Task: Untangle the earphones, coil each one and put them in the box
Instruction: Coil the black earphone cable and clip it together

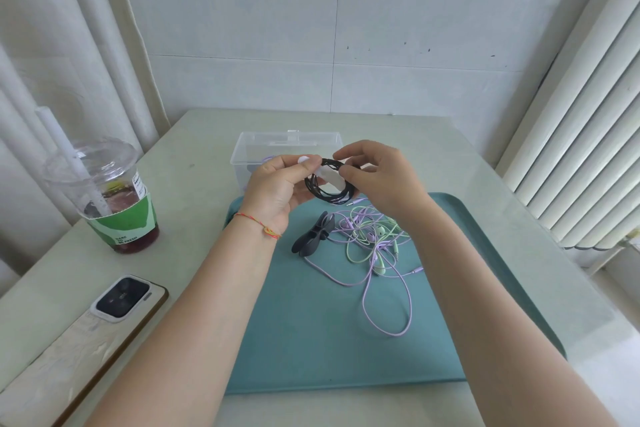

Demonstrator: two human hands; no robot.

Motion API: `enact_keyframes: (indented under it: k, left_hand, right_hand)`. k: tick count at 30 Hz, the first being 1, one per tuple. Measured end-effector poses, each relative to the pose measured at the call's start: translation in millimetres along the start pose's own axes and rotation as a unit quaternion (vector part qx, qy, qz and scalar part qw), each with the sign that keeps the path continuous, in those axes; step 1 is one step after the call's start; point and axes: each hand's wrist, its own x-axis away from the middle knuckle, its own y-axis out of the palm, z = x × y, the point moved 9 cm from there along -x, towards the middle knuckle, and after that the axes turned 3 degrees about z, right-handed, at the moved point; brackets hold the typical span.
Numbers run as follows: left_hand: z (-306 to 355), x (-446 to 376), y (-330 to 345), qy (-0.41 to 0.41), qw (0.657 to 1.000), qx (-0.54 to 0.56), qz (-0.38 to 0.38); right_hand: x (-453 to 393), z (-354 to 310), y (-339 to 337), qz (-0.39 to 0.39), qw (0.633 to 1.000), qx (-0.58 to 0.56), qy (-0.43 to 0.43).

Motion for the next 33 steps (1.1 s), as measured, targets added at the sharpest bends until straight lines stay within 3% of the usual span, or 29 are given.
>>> enact_keyframes:
  k: [6, 16, 23, 29, 33]
  left_hand:
    - [-2.3, -0.6, 2.6, -0.023, 0.998, 0.051, 0.001]
    - [-16.3, 2.1, 0.4, -0.097, 0.989, 0.112, 0.023]
    - [-21.5, 1.5, 0.5, -0.113, 0.980, 0.160, 0.044]
    - [-19.6, -4.2, -0.8, -0.073, 0.980, 0.177, 0.061]
    - [-16.0, -7.0, -9.5, -0.034, 0.973, 0.205, 0.099]
  right_hand:
    - [1.3, 8.2, -1.0, 0.060, 0.996, -0.060, 0.039]
    - [4.4, 11.2, 1.7, 0.018, 0.990, -0.127, 0.057]
    - [3.7, 6.5, 3.7, 0.037, 0.998, -0.049, 0.018]
    - [0.6, 5.1, 1.7, 0.100, 0.994, 0.027, -0.032]
    - [2.4, -6.2, 10.3, 0.091, 0.989, 0.083, -0.087]
